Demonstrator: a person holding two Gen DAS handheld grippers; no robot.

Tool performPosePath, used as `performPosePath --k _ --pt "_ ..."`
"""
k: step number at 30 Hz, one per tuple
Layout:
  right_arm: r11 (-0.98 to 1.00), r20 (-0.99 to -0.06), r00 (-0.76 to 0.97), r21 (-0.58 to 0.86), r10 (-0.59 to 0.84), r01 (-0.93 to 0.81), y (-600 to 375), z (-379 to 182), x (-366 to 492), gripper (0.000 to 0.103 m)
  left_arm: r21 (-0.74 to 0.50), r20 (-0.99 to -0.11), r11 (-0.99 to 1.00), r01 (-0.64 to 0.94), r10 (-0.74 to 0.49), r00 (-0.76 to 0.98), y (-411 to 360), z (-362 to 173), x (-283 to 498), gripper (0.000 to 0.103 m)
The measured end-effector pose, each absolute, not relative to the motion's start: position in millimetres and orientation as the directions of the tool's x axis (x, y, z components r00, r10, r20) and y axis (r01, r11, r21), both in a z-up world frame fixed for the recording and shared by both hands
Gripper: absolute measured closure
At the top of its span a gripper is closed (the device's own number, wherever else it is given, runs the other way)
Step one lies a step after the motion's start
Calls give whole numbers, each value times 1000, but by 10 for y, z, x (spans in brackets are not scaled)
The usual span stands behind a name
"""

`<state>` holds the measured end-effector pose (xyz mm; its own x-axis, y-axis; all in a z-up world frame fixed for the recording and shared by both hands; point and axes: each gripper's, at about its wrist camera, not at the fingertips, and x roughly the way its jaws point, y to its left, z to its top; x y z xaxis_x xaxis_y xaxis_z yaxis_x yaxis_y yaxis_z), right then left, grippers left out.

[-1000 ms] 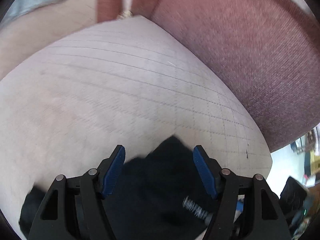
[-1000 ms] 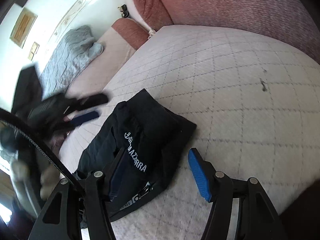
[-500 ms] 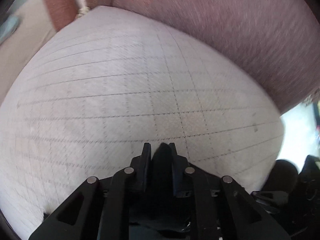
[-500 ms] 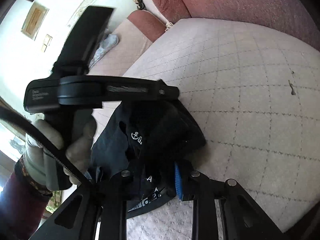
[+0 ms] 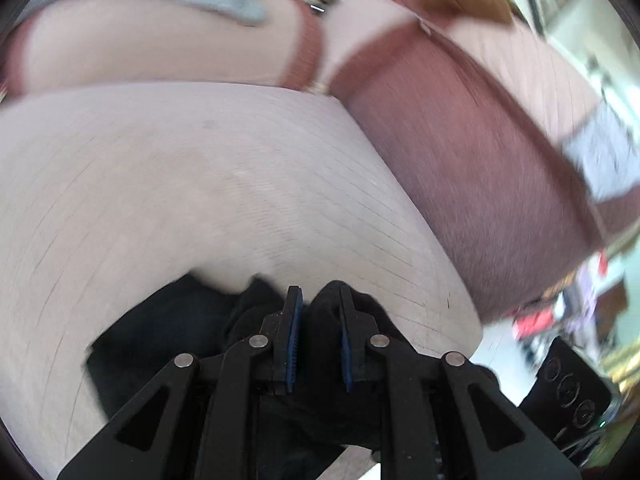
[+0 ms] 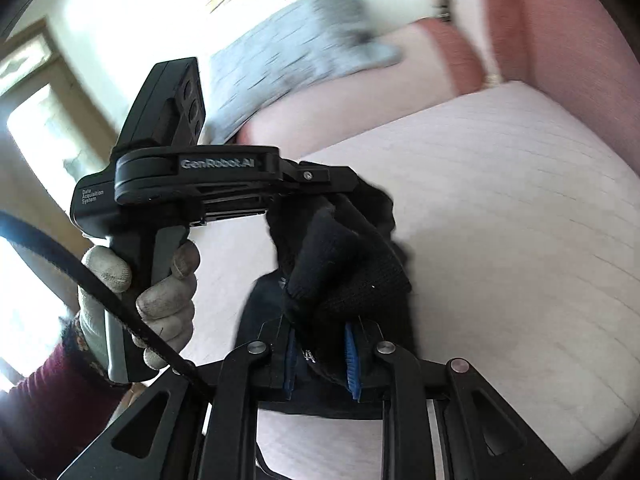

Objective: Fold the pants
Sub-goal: 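Press the folded bundle down and open both grippers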

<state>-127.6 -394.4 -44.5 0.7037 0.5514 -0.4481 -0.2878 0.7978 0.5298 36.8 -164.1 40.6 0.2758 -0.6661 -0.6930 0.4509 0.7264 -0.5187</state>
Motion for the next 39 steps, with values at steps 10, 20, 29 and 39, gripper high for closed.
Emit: performPosePath --k 10,20,29,39 --pt "843 -620 580 306 528 -442 -2623 -683 -1002 74 -678 -646 718 161 -685 336 -382 -321 399 85" --pt "794 -618 527 298 584 -530 -2353 -725 -1200 32 -738 -621 675 26 -693 366 281 -546 369 59" --pt "777 -543 556 439 629 -451 -3062 -567 -1391 32 -730 -589 678 79 -684 431 365 -127 148 56" --pt "855 -551 696 486 460 -181 -3920 -433 -802 32 -605 -691 787 120 -593 414 -481 -253 127 45"
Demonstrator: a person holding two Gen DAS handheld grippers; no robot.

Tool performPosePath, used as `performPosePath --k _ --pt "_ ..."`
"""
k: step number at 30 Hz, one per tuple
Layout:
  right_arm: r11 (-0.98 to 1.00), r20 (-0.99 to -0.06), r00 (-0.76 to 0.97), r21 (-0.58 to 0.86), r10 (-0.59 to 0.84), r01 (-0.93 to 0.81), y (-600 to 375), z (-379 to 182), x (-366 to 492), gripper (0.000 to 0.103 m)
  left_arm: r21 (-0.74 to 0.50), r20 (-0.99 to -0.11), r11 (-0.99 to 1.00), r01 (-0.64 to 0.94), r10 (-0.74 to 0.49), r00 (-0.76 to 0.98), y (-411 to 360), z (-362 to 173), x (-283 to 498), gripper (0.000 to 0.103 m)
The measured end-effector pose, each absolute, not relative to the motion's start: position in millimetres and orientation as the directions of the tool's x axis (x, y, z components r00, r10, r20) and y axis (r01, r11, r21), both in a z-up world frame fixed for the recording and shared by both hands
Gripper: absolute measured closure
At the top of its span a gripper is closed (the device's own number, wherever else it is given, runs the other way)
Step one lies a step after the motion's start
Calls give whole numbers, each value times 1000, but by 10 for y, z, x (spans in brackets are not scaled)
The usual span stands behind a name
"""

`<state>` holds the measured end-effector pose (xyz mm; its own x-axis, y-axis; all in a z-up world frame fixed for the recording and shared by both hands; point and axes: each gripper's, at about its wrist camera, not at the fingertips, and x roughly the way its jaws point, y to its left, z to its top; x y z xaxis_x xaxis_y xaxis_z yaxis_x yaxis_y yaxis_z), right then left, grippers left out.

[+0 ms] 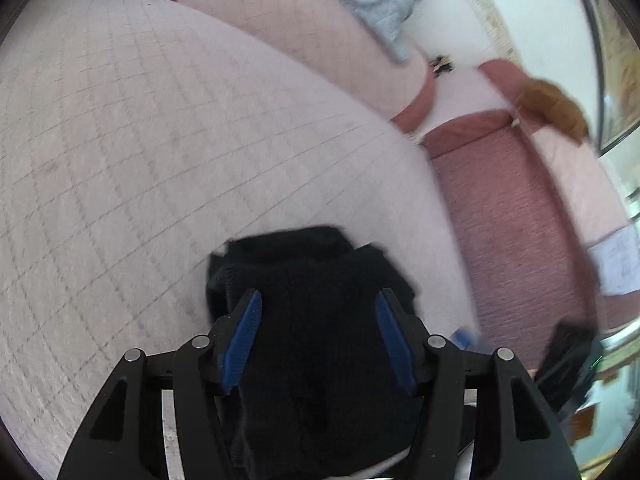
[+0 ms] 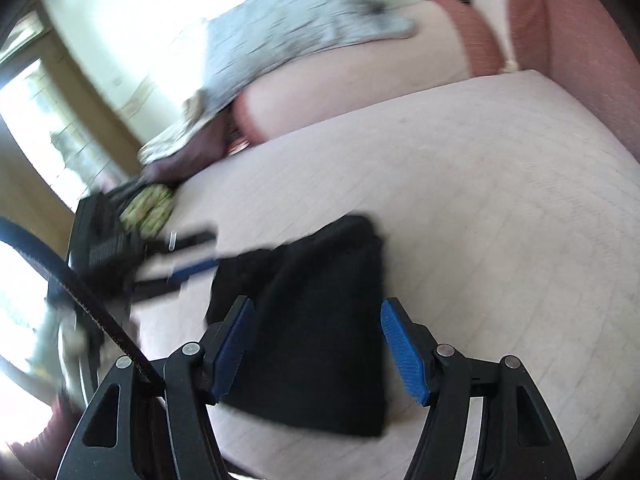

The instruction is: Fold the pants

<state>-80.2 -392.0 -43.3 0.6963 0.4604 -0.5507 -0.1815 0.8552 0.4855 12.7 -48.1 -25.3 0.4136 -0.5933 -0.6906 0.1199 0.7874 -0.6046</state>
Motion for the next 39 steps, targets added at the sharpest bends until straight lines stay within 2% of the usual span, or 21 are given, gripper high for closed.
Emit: performPosePath --k 4,8,11,13,19,22,24,25,26,27,31,34,39 --pt "912 -615 694 379 375 -158 -3831 -417 -412 32 -555 -744 829 70 -533 402 -421 -486 30 45" --pt "929 -672 646 319 362 -188 -3653 -495 -17 32 -607 -717 793 42 -571 400 -292 -615 -1 45" --pt "964 -771 579 213 265 -158 -3511 -725 363 31 -600 -723 799 45 -565 399 -288 -614 15 45" --pt "971 -783 573 200 240 -133 -3563 -802 471 28 -596 -725 802 46 -561 399 -288 -608 15 45" --pt "942 -679 668 317 305 -108 -3962 -465 137 28 -611 -718 792 9 -559 415 -55 -526 3 45" --pt "952 -591 761 282 270 -119 -4118 -206 -325 27 -583 -726 812 0 -521 449 12 -381 -86 45" --pt "972 -514 836 214 192 -92 -4151 -69 -717 19 -540 -727 841 19 -478 492 -8 -223 -200 45" --pt "980 -472 868 189 152 -69 -4160 -32 -879 4 -508 -725 861 34 -449 523 -41 -117 -285 45" --pt "984 -411 906 174 98 -27 -4185 -27 -1090 0 -470 -719 881 55 -417 556 -91 -5 -386 44" --pt "984 -389 918 177 73 -3 -4198 -57 -1196 0 -436 -715 898 68 -391 580 -149 77 -460 44" --pt "957 -515 850 286 110 50 -4287 -296 -1275 0 -294 -707 951 97 -284 648 -404 302 -703 41" --pt "934 -525 840 351 140 63 -4304 -406 -1406 0 -220 -708 971 92 -224 670 -550 382 -824 41" --pt "936 -535 824 352 186 17 -4168 -447 -1549 0 -199 -723 976 85 -205 660 -678 370 -949 35"
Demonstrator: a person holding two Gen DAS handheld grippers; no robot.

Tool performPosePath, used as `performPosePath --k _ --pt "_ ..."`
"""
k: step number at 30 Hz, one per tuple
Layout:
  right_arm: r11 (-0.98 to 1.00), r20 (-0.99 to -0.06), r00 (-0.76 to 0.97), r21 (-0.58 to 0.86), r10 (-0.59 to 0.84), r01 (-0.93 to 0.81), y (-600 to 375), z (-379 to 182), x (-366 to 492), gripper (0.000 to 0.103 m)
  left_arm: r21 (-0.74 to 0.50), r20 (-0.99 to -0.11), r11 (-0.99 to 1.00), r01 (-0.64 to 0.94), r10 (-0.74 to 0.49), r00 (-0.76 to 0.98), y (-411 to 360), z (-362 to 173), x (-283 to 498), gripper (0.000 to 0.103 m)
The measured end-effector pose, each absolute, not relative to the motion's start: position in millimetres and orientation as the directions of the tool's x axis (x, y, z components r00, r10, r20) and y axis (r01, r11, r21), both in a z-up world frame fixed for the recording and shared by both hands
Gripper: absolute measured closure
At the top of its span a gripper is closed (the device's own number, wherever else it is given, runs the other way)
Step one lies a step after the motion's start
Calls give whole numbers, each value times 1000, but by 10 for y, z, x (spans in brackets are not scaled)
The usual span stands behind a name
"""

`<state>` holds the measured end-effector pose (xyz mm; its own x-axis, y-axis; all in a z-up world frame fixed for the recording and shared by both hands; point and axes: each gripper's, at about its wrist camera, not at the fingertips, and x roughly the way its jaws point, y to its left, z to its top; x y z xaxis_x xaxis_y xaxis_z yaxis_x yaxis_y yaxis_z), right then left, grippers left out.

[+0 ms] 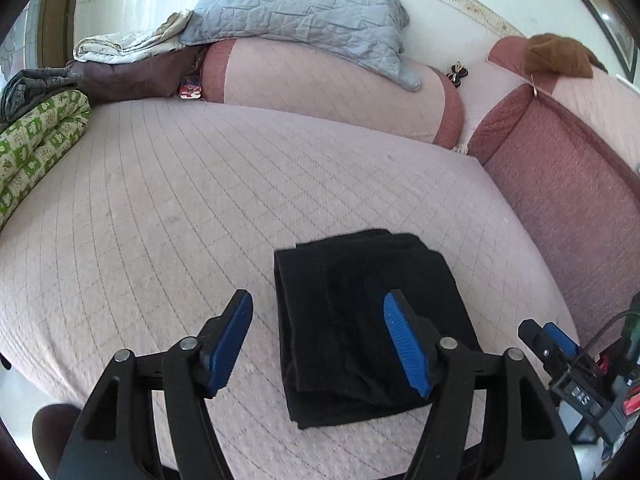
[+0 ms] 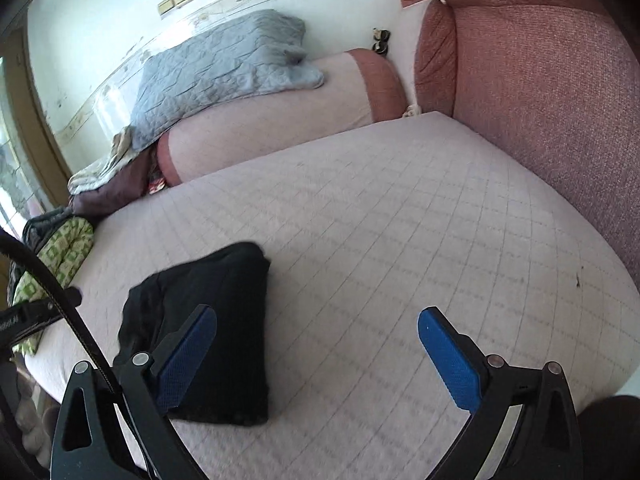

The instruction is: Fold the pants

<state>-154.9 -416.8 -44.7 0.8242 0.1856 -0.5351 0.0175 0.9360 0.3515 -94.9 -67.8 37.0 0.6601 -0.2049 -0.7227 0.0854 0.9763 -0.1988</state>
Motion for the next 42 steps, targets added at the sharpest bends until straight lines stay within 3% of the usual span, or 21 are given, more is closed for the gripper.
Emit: performPosePath --k 8,27,42 --pt "928 -569 786 372 244 -19 -4030 -616 -1642 0 -62 -778 993 98 -110 618 -933 207 -1137 35" --pt "924 -646 721 382 253 19 -4038 -737 -1516 0 -44 -828 993 107 -96 552 -970 75 -1089 35" --pt "925 -633 722 378 278 -24 -3867 -736 -1461 0 -46 -828 995 93 -90 554 -871 48 -1045 35"
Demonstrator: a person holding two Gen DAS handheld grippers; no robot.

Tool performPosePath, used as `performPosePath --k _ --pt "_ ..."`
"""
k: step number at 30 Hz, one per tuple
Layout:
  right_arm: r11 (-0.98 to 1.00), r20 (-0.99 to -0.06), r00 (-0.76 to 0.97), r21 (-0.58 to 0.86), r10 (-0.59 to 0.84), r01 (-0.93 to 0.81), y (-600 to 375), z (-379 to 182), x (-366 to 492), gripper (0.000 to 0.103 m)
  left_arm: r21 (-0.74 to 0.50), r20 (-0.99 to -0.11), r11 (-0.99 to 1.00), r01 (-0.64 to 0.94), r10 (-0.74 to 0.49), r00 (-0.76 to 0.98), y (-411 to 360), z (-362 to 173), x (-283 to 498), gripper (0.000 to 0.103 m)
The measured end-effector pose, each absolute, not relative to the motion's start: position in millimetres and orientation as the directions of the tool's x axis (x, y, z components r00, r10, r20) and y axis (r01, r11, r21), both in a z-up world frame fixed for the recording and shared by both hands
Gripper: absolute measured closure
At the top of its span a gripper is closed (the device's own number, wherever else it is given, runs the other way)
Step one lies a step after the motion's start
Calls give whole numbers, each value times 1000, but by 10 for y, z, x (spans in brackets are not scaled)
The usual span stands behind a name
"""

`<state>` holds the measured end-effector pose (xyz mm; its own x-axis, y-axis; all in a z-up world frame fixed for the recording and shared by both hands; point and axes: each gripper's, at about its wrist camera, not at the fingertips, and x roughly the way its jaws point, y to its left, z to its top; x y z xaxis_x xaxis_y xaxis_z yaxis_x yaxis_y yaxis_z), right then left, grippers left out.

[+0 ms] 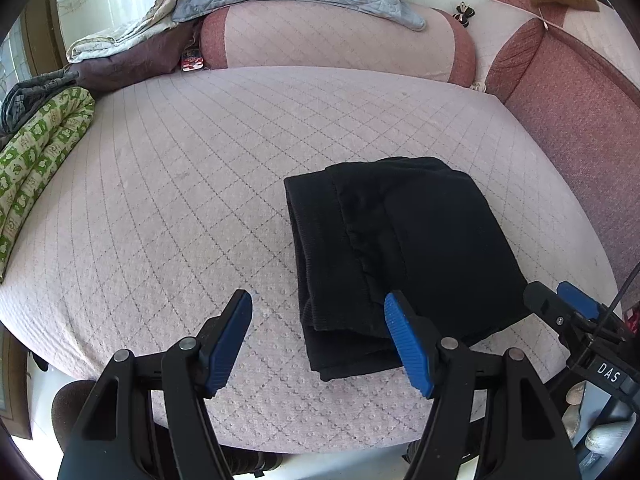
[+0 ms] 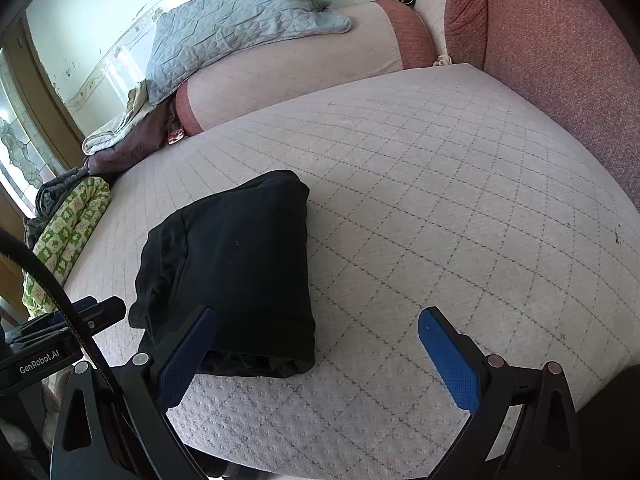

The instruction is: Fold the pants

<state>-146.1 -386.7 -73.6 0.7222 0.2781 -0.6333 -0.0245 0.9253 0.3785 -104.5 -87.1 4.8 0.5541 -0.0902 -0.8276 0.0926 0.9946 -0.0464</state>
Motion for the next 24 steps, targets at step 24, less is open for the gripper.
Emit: performPosePath --k 24 --pt "919 -624 726 394 288 -27 -3874 -702 -1491 0 -196 -814 979 60 -196 546 -656 152 -966 34"
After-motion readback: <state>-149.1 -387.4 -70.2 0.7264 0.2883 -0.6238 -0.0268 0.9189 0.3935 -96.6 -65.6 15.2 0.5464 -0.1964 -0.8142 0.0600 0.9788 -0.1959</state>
